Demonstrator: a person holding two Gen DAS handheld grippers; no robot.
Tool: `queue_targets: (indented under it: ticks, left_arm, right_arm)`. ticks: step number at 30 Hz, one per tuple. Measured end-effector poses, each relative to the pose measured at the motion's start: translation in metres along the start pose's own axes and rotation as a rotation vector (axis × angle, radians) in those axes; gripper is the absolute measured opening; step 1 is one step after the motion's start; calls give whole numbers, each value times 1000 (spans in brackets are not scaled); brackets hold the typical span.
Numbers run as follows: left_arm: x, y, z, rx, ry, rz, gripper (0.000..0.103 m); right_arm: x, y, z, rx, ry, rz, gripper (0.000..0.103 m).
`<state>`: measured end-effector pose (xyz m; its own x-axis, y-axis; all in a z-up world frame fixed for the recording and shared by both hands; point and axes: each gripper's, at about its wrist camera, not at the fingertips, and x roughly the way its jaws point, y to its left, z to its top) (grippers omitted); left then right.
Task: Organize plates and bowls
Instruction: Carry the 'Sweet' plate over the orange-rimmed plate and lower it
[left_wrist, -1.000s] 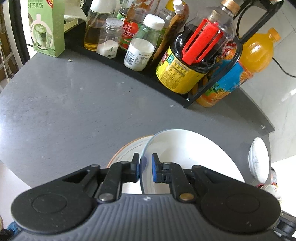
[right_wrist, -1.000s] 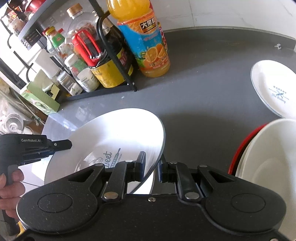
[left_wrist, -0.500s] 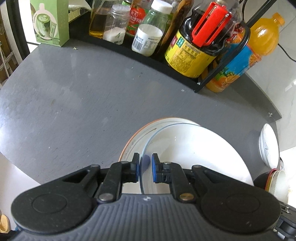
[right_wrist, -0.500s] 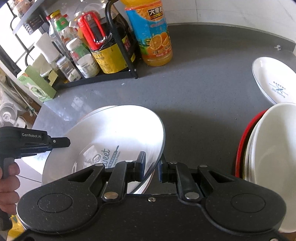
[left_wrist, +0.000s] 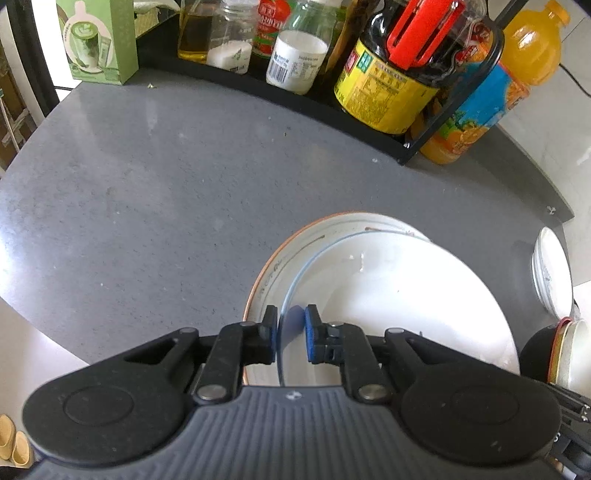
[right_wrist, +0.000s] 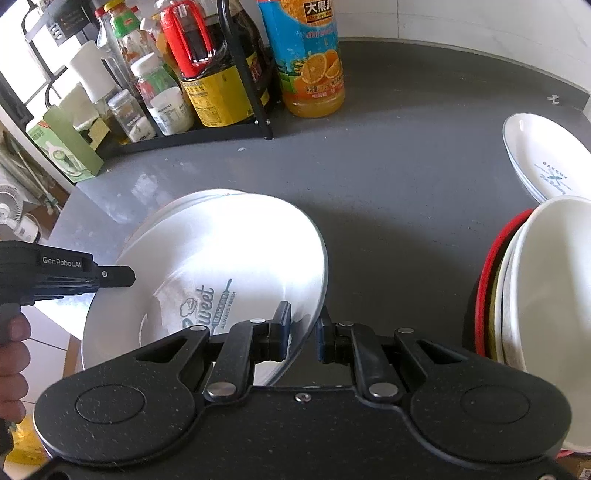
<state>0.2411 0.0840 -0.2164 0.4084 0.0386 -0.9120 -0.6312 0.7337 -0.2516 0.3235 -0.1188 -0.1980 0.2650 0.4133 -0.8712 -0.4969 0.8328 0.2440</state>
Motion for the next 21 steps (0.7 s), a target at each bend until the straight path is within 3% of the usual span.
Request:
queue_targets:
  ticks: [4,13,16,21]
  left_arm:
    - [9,4,-3,-27,31,-3,16]
    - [3,6,2,-41,11,4,16]
    - [-6,12,11,-84,9,-13,25]
    - [-19,23,15,-76,-24,24,40]
  right_arm:
    - [4,-2,-1,21,6,-6,13]
    - [8,-2,-2,49,-10,-24,14]
    - [10,-2,0,53,-10,-26,14]
    - [18,-1,2,48,-5,-17,15]
